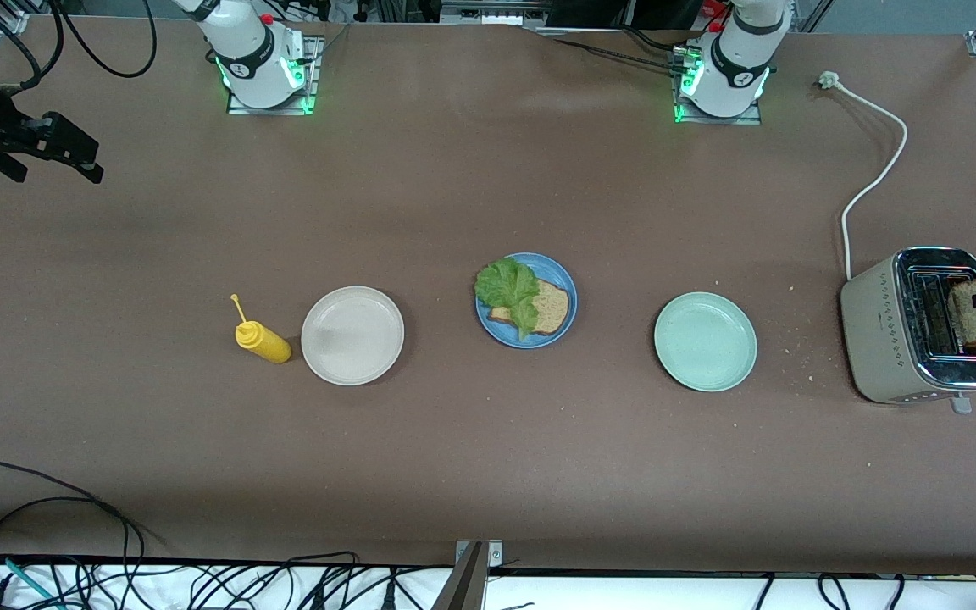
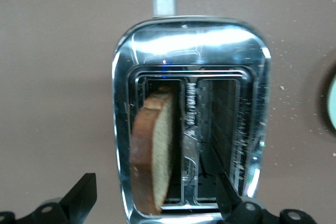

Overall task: Make sandwich in blue plate with both arms
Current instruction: 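Lower the left gripper onto the bread slice in the toaster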

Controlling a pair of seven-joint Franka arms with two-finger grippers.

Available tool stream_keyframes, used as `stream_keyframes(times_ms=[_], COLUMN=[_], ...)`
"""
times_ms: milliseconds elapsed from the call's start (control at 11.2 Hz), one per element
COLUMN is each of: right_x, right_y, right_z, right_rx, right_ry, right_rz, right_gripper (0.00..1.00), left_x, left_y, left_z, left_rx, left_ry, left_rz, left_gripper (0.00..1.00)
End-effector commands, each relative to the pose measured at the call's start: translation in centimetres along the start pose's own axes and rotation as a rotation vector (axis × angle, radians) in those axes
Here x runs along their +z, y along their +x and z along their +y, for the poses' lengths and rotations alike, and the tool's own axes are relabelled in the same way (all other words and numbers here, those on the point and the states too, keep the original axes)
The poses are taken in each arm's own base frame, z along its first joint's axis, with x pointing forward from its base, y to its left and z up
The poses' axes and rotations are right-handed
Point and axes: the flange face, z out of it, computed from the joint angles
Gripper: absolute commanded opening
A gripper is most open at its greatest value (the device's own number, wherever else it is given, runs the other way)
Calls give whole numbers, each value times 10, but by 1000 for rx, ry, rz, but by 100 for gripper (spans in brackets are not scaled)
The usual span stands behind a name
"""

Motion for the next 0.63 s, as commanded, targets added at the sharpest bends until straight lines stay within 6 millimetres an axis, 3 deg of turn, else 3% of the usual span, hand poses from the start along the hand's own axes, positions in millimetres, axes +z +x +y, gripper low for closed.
stream_keyframes(times_ms=[0,179,268,536], right_x=[-7,-7,-8,-9], right_y=[1,1,1,1], right_z=[1,1,1,-1], right_rx=[-1,-1,-1,-3], right_ry=[2,2,3,3], right_rz=[-8,-8,-5,-3], right_gripper=[100,100,100,100], left_x=[13,15,15,10], left_y=[5,6,5,4], left_z=[-20,-17,-18,-15], left_rx=[2,0,-8,-14], left_ry=[-54,-58,-61,-85], left_rz=[23,14,13,25], left_gripper=[56,6,0,0])
